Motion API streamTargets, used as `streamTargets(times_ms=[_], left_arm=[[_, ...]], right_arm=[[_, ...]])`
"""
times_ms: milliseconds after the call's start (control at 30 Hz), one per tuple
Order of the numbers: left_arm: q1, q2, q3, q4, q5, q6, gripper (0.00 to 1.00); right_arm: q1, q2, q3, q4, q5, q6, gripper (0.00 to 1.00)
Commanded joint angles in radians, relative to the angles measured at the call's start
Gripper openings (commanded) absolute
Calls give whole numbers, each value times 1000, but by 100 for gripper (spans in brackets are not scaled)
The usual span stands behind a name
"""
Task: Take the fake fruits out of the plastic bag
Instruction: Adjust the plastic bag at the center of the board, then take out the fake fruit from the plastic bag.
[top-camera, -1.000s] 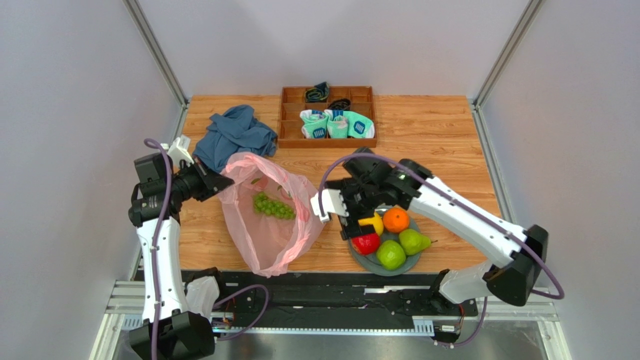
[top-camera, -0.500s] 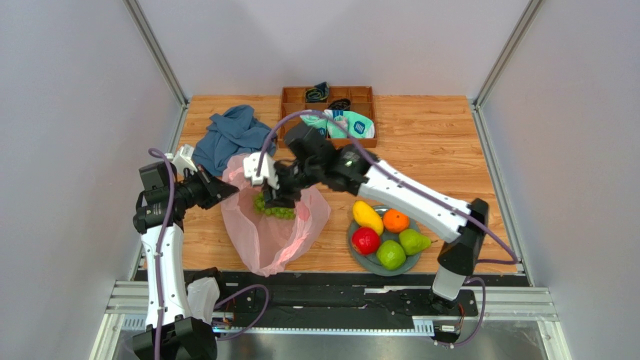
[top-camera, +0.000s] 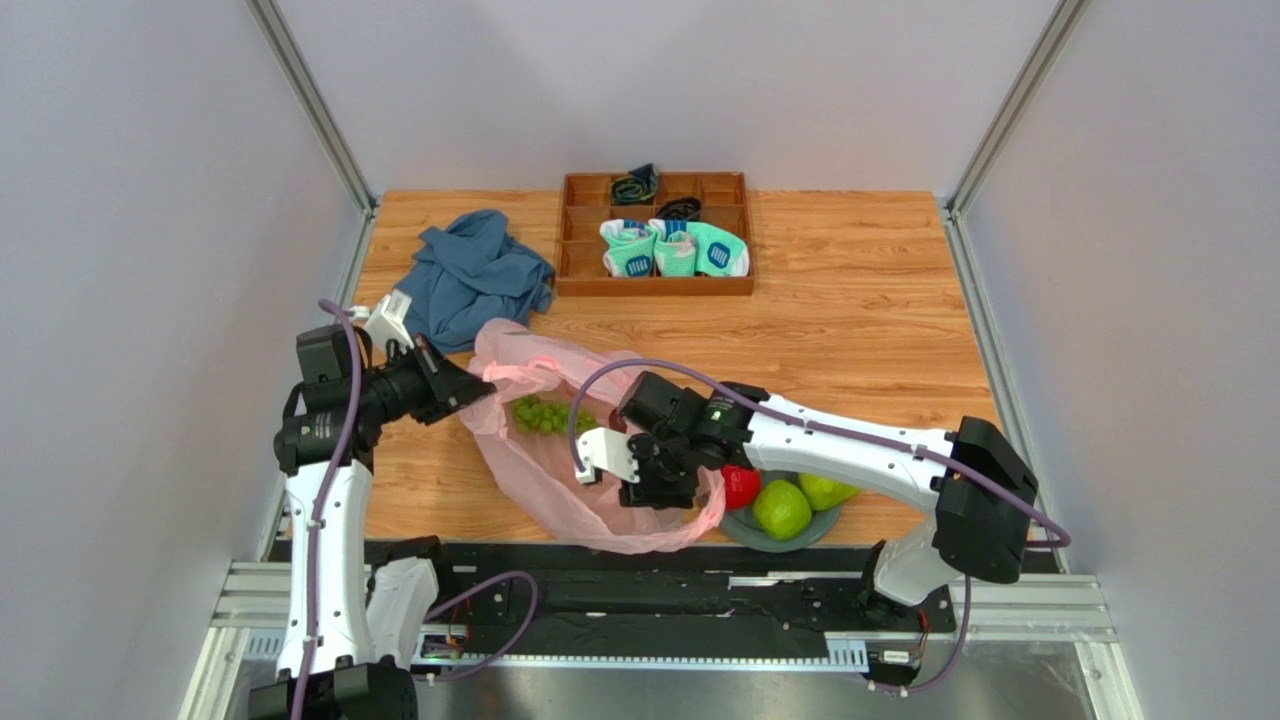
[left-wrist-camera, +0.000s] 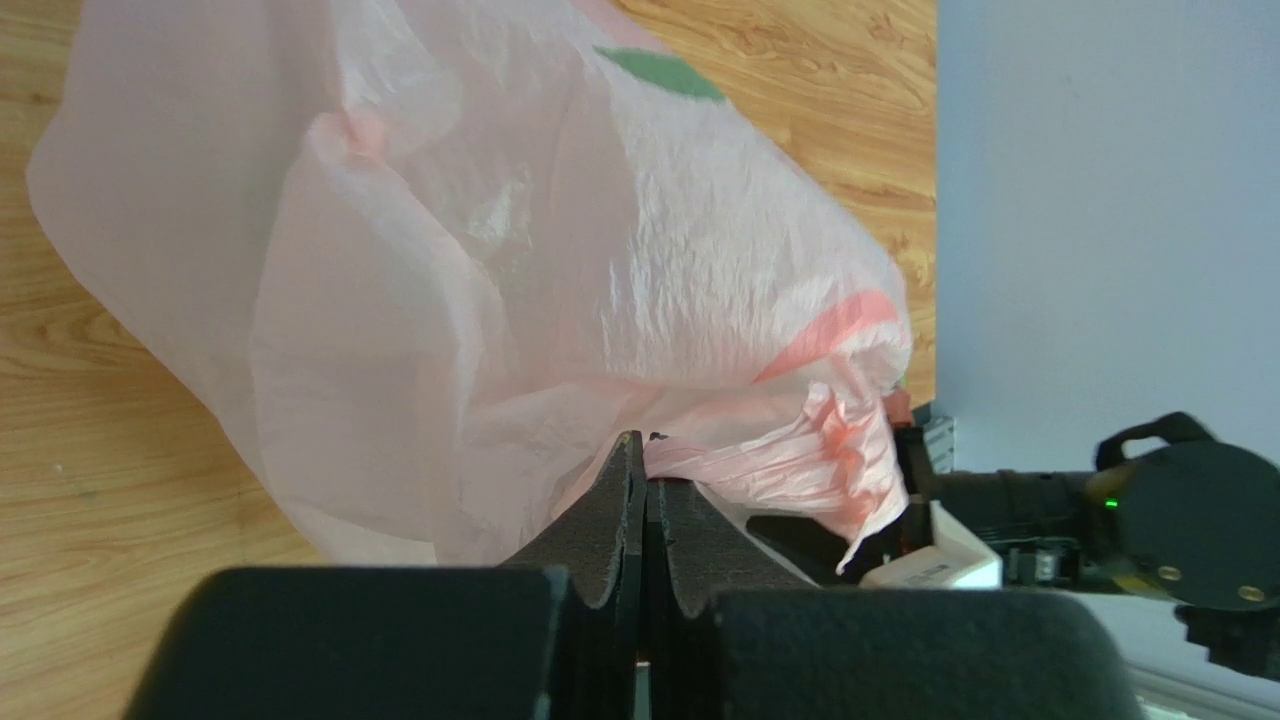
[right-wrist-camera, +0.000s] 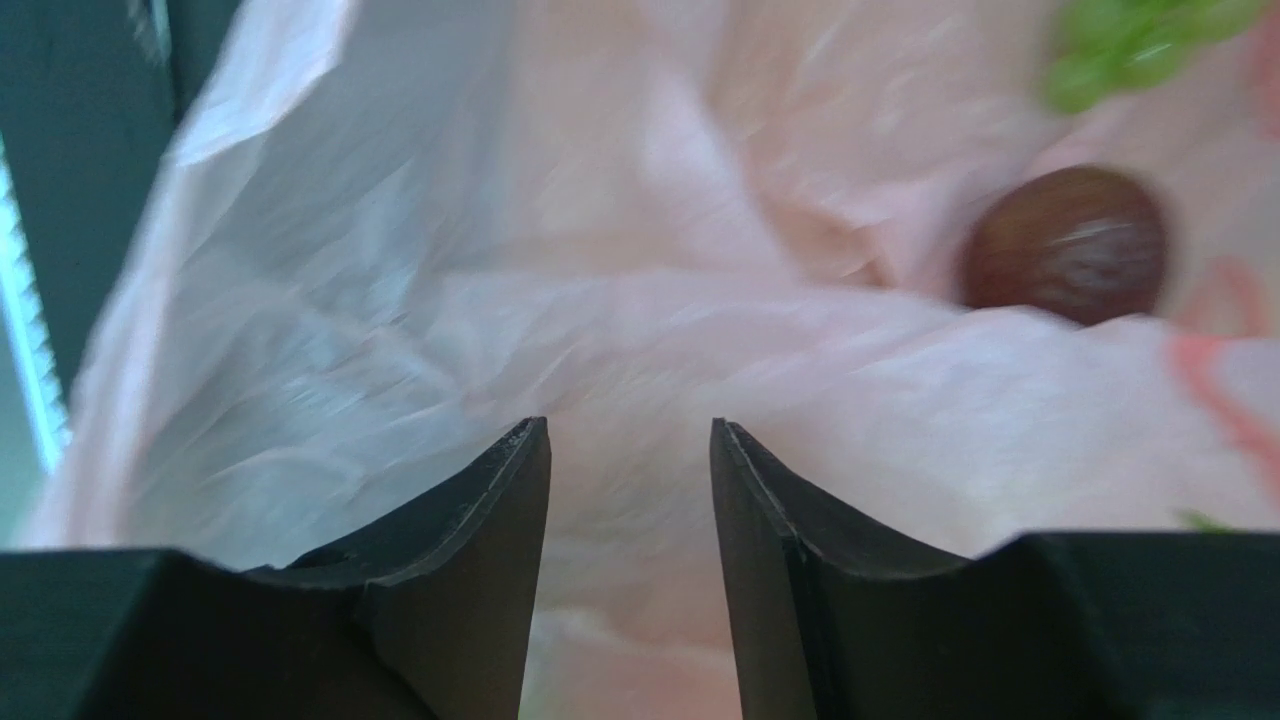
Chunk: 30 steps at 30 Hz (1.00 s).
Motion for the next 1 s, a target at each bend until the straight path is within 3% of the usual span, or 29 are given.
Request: streamTargets(times_ms=[0,167,300,467,567,600,700,967], left_arm=[[-34,-16,-11,-35,-29,7,0],[-60,-18,25,-73,0,30,0],[-60,-15,84,-157,-32,62,0],[-60,-32,89,-159,-32,56,0],[-60,-33,97,-159,-32,64,0],[-60,-35,91,-151,-34,65,0],[-58,-41,75,-137,-34,56,0],[-60,-58,75,-136,-31,64,0]], right_arm=[[3,36,117,146,118,32,49],[3,185,321,174,179,48,49],[3,243,376,163,152,58,47],[10,313,352,237,358,89,51],[4,332,314,264,437,117,60],[3,337,303,272,449,118,70],[3,367,306,297,498,112,81],[-28,419,260,307,546,124,87]])
